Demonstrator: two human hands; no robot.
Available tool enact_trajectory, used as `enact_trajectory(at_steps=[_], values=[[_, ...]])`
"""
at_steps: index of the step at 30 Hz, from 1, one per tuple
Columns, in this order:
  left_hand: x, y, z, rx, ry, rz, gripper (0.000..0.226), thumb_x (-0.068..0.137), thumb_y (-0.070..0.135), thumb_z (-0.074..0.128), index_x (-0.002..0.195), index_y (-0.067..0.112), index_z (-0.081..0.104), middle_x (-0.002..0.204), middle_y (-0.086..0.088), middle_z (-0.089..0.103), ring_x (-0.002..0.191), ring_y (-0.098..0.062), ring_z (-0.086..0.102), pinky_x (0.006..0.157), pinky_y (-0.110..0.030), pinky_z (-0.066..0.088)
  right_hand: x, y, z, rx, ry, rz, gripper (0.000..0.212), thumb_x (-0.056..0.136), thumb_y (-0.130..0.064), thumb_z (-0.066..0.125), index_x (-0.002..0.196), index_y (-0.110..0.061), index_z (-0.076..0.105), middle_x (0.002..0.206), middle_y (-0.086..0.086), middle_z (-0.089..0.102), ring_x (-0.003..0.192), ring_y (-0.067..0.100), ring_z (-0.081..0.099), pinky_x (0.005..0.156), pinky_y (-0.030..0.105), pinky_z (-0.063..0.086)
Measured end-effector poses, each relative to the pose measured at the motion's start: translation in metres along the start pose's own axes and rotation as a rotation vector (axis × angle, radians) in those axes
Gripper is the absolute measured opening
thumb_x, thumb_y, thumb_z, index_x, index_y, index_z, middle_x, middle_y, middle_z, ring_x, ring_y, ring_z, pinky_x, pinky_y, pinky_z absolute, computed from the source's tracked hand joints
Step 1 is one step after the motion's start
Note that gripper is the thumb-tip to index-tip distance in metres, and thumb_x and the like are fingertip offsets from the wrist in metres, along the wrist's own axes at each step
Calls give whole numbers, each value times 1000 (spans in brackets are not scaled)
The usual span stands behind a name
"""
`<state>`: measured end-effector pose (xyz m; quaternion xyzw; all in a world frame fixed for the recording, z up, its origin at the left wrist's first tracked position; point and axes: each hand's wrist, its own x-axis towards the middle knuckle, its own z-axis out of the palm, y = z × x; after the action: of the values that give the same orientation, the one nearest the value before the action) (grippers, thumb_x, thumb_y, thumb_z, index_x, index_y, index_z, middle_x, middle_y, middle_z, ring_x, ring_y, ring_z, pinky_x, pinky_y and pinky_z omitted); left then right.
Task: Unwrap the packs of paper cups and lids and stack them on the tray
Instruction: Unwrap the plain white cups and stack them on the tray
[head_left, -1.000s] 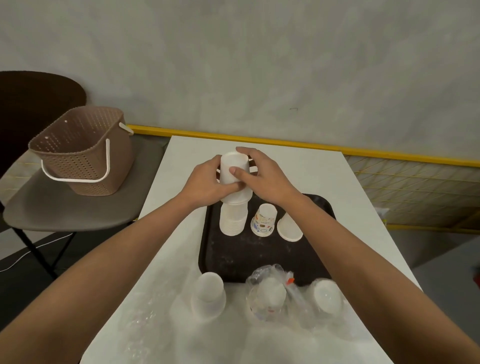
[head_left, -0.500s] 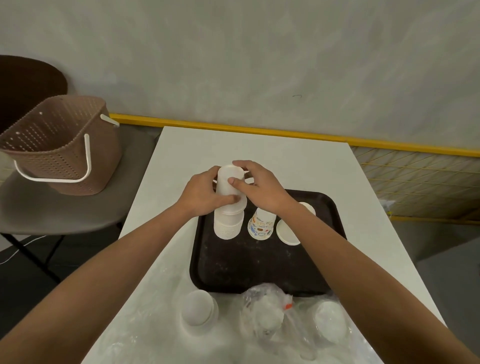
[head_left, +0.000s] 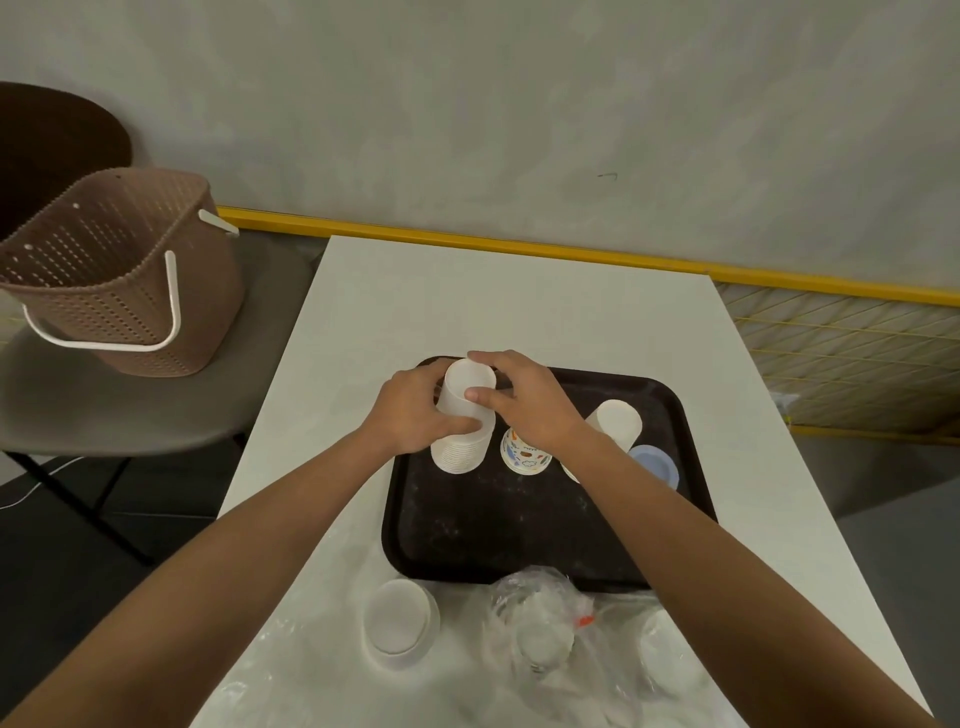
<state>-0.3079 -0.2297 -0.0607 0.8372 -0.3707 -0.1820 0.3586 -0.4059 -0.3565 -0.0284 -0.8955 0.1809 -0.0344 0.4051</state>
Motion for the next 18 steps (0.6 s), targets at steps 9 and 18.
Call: enact_trajectory(at_steps=[9,18], values=[[-2,0,1,-22,-21,-18,68,69,33,81,129,22,51,118,5,63,100,-17,61,82,-27,47,2,-2,-4,23,-6,3,48,88,-25,64,134,-20,50,135,2,51,116,18,53,96,24,42],[-37,-1,-15,-60,114,-108,92,72,35,80,146,18,28,149,-2,36,128,-22,46,102,-36,43,-17,-30,-8,7,223,-112,41,89,-37,60,129,-28,52,135,-4,48,123,12,43,101,30,38]])
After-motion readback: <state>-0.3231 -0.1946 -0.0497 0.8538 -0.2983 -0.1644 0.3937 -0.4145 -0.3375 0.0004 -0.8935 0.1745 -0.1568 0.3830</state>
